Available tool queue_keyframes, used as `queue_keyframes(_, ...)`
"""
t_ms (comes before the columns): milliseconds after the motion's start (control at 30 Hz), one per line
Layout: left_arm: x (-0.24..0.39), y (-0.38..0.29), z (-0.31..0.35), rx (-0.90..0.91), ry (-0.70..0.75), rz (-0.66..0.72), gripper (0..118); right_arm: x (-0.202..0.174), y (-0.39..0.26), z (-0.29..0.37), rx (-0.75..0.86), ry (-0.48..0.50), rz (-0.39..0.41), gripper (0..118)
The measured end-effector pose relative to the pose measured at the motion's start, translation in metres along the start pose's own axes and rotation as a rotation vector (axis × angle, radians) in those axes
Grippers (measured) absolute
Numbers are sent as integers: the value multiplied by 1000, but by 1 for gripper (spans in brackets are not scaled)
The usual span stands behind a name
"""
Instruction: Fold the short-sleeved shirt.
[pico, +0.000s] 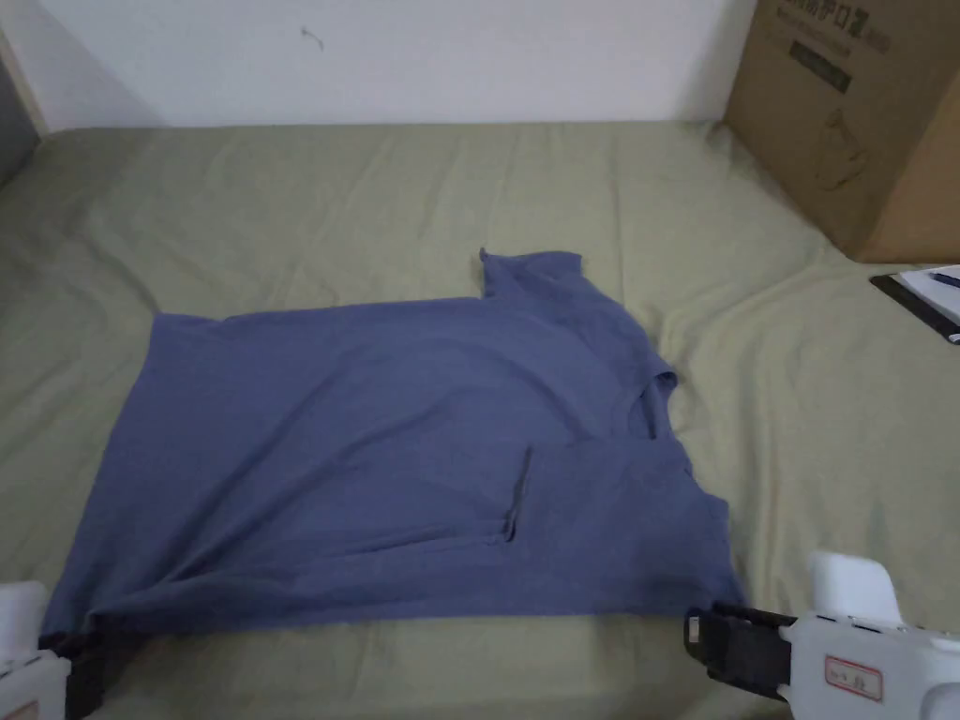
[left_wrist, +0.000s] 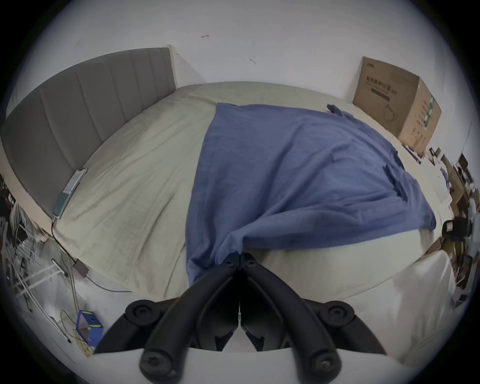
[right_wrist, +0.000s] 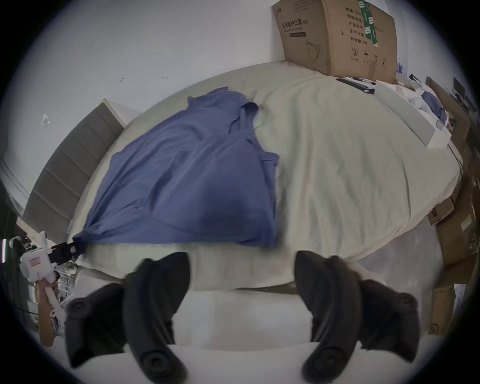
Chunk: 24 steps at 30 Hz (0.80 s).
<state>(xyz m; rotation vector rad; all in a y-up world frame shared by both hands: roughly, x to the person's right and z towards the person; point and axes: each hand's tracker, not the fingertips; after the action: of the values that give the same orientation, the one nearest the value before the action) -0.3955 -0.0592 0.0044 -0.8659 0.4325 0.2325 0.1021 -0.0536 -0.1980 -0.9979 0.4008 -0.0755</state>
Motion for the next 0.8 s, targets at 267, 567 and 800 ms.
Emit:
queue_keyframes(267, -18, 6, 0, -7, -16, 106, 0, 22, 37, -46, -39, -18, -41, 38)
queue_keyframes(567, -15, 15, 4, -22, -11, 110, 0, 8, 42, -32, -13, -37, 13, 4)
queue_keyframes(800, -19, 36, 8, 7, -13, 102, 0, 7, 66, -21, 20, 89, -30, 3)
